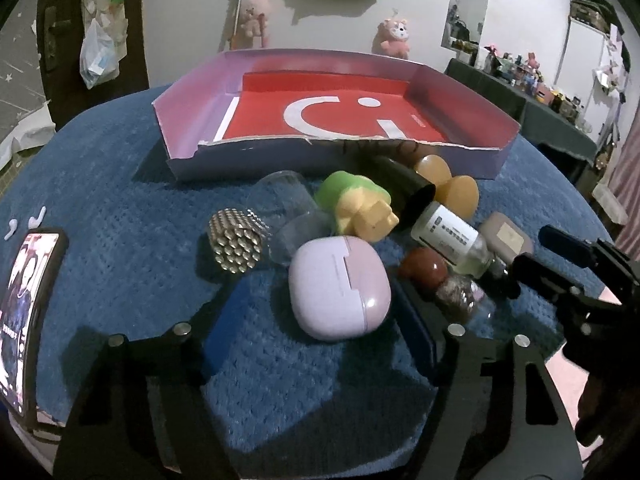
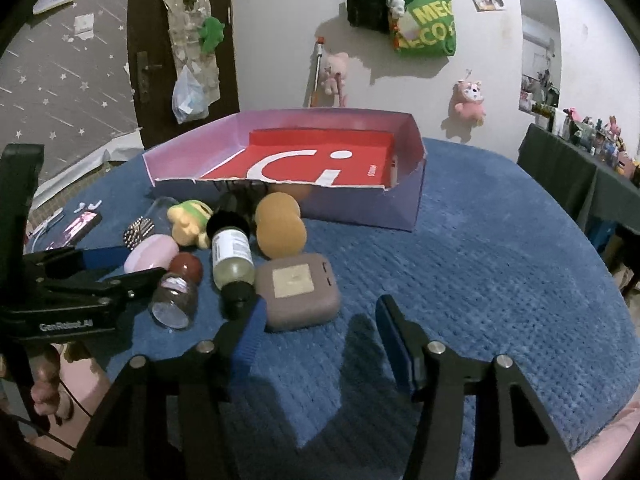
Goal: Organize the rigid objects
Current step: 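Move both tools toward the cluster of items beside the box, then grasp the lilac earbud case with the left tool while the right tool grasps the taupe compact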
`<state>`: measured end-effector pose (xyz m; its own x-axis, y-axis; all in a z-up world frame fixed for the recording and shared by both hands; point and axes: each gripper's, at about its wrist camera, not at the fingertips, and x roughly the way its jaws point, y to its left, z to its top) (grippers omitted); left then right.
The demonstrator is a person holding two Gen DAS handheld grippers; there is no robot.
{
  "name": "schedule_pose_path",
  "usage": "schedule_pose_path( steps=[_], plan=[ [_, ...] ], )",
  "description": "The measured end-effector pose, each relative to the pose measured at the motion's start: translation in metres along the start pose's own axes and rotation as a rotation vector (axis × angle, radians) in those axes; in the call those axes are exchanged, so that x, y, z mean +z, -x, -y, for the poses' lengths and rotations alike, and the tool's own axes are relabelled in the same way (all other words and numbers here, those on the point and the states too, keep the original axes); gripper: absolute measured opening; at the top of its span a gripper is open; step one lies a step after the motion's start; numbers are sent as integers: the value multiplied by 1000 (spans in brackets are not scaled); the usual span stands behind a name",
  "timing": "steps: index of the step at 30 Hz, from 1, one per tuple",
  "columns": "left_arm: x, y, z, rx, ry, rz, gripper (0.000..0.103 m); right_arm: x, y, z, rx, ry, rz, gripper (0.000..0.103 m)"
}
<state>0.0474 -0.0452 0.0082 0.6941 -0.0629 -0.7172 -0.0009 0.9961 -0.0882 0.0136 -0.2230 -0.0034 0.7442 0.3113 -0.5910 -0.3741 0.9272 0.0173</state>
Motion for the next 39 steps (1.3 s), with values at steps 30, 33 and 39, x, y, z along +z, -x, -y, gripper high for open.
schedule_pose_path(
  steps=[30, 33, 39],
  plan=[
    [2, 20, 3, -25, -47, 96, 48, 20, -8, -10, 70, -4, 22, 54],
    [5, 26, -1, -32, -40, 114, 48, 22, -7, -12, 83, -7, 27, 54],
    [14, 26, -2, -16, -53, 125, 48, 29, -6, -18, 100, 12, 37, 54]
  ],
)
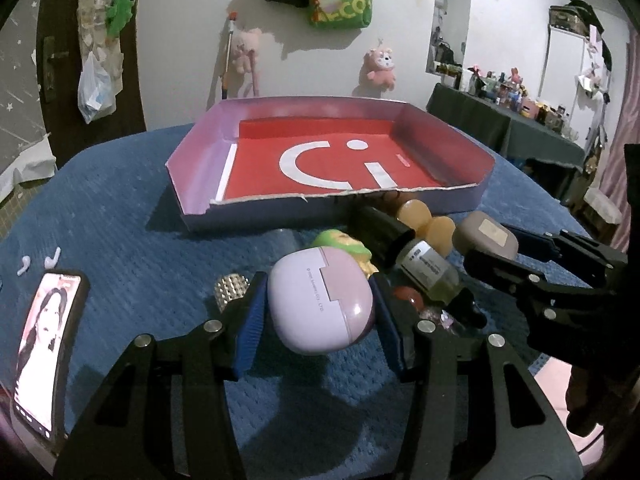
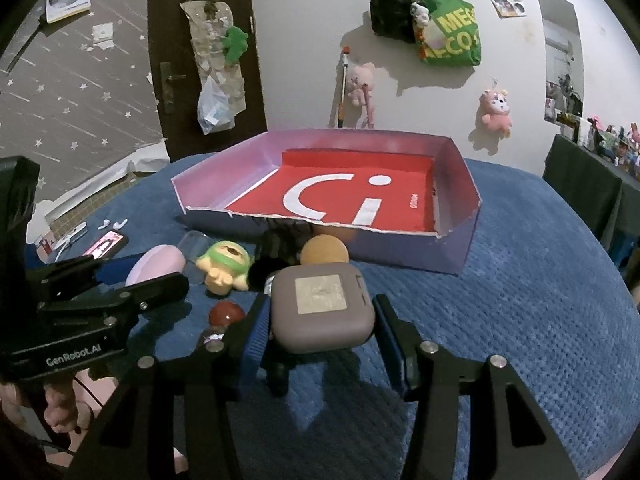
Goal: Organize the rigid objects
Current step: 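Grasp the lilac earbud case with the left tool while the right tool grasps the taupe compact, then carry the earbud case and compact over the red base of the box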
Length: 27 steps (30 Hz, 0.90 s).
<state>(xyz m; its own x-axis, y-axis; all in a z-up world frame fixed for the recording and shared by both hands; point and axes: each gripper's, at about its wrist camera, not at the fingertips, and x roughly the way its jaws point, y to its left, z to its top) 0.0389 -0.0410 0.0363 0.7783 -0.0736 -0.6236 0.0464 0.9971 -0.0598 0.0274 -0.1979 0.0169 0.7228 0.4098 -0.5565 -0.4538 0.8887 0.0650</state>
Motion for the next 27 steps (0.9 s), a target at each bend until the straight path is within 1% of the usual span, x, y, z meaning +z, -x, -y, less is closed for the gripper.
schedule_pose_path(
  steps=[14, 19, 27],
  plan=[
    [33, 1, -11, -5, -4, 58, 48, 26, -7, -9, 20, 27, 23, 54],
    [46, -1, -13, -2, -11, 78, 48, 38, -9, -7, 18, 25, 29, 54],
    [70, -8, -17, -6, -9, 87, 48, 60, -13, 4, 20, -2, 33, 54]
  ],
)
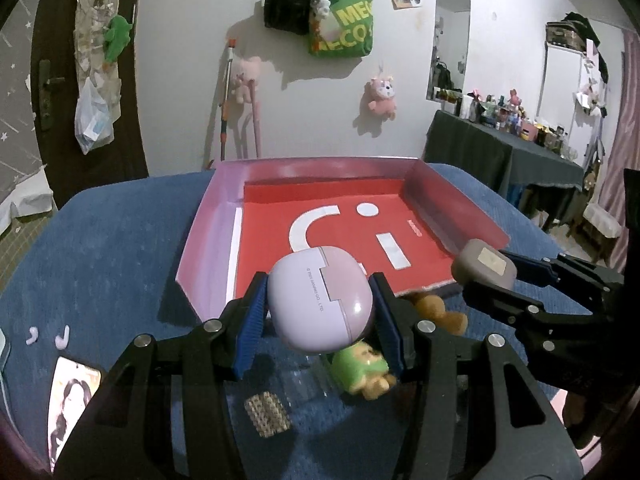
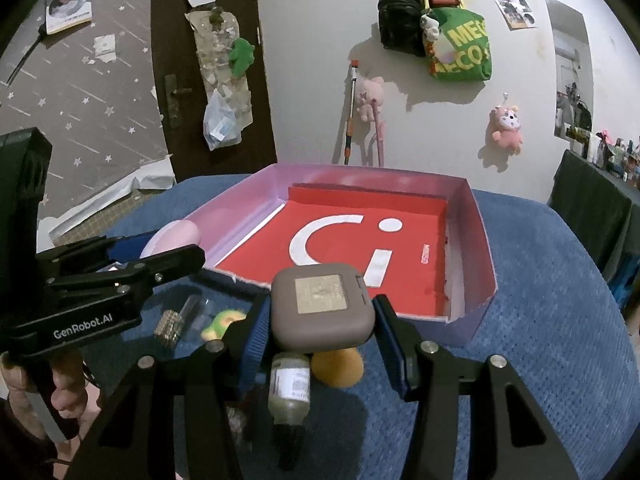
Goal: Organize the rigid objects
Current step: 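Carry the earbud case and compact over the red base of the box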
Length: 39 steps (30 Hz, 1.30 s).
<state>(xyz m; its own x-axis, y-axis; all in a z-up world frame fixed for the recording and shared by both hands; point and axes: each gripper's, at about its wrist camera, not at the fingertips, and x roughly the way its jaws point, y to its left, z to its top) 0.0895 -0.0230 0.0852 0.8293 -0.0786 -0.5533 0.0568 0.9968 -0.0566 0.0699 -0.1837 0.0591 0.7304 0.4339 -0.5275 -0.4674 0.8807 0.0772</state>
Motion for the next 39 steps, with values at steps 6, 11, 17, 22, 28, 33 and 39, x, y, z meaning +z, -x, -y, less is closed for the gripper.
schedule_pose_path(
  steps=[6, 11, 17, 22, 28, 33, 39],
  plan=[
    [14, -11, 0, 0, -11, -8, 48, 19, -6, 8, -6, -6, 3, 54],
    [26, -23, -3, 7, -11, -13, 48, 31, -17, 18, -8, -35, -8, 54],
    [38, -42, -7, 23, -25, -24, 48, 43, -35, 29, -27, -61, -28, 54],
    [47, -57, -13, 17, -21, -34, 48, 51, -52, 37, -37, -86, -52, 54],
    [54, -76, -19, 13, -15, -57, 48, 58, -66, 45, -60, -109, -67, 54],
    [59, -95, -22, 21, -12, -92, 48, 64, -83, 51, -70, -123, -103, 54],
    [58, -119, -27, 11, 3, -162, 48, 67, -101, 56, -86, -119, -146, 54]
  ],
)
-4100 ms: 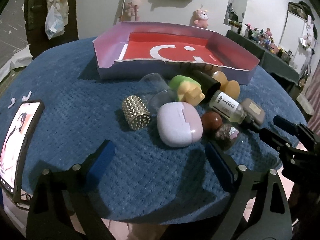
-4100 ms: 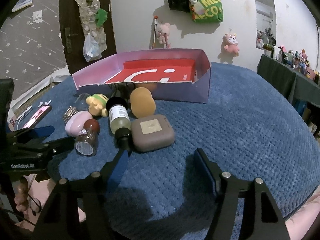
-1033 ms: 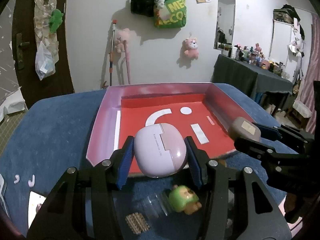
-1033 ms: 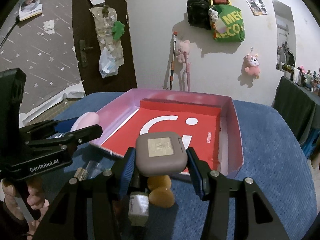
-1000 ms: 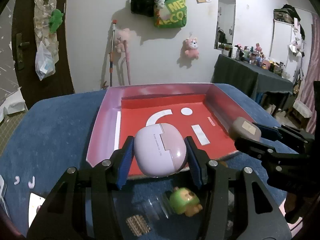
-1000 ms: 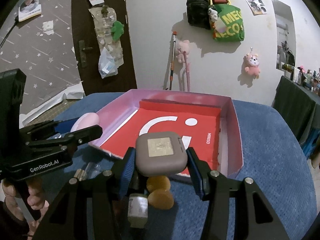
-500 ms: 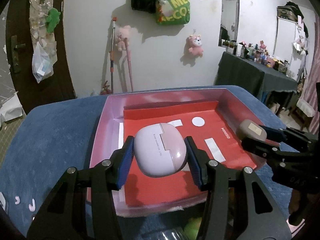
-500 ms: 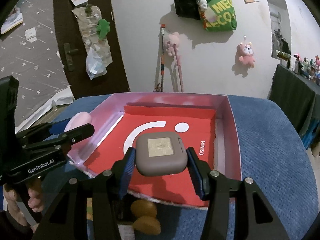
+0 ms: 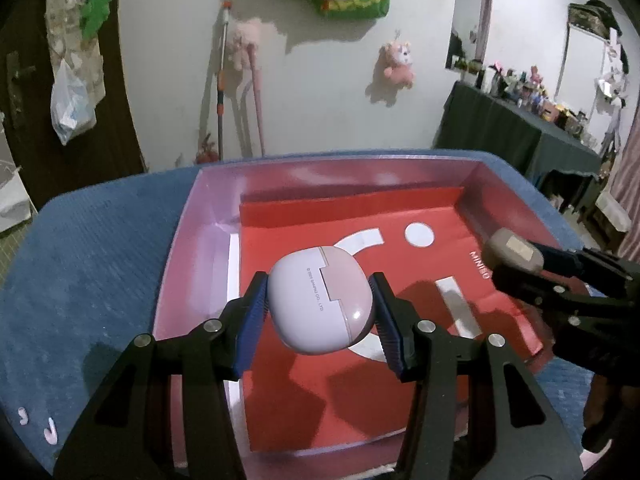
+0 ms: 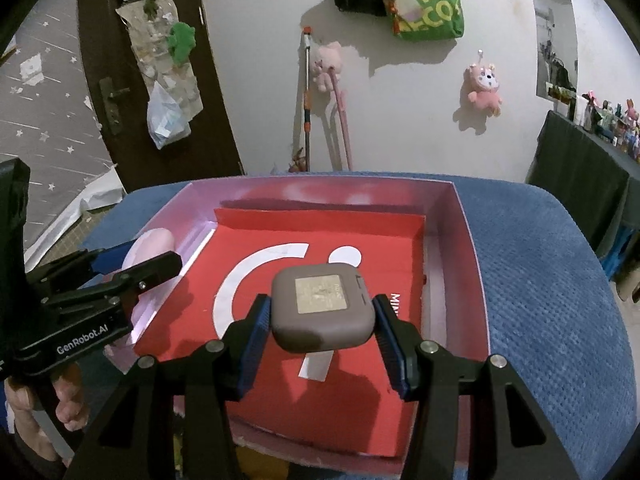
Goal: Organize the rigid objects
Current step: 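Carry the earbud case and compact over the red base of the box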
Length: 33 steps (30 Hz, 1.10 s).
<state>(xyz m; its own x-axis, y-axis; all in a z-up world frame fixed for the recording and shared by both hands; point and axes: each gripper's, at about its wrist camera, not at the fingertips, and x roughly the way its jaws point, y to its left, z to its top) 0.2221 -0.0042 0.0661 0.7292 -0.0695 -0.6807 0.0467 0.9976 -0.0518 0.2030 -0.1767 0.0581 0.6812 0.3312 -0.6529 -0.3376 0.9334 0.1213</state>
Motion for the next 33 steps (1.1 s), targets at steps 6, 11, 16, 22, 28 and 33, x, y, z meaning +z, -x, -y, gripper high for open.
schedule_pose_path(
  steps=[6, 11, 16, 22, 28, 33],
  plan=[
    [-1, -25, -4, -6, 14, -75, 48, 4, -16, 6, -15, -8, -45, 54],
    [-2, -39, -6, -12, 23, -125, 48, 3, -28, 9, -32, -5, -82, 54],
    [-4, -50, -9, 19, 10, -190, 48, 1, -36, 7, -33, 5, -117, 54],
    [-11, -60, -6, 29, -11, -260, 48, -3, -48, 5, -31, 16, -170, 54],
    [-13, -58, -6, 28, -6, -257, 48, -11, -57, 5, -46, 23, -202, 54],
    [-15, -58, -5, 26, -1, -254, 48, -14, -58, 3, -60, 39, -200, 54]
  ],
)
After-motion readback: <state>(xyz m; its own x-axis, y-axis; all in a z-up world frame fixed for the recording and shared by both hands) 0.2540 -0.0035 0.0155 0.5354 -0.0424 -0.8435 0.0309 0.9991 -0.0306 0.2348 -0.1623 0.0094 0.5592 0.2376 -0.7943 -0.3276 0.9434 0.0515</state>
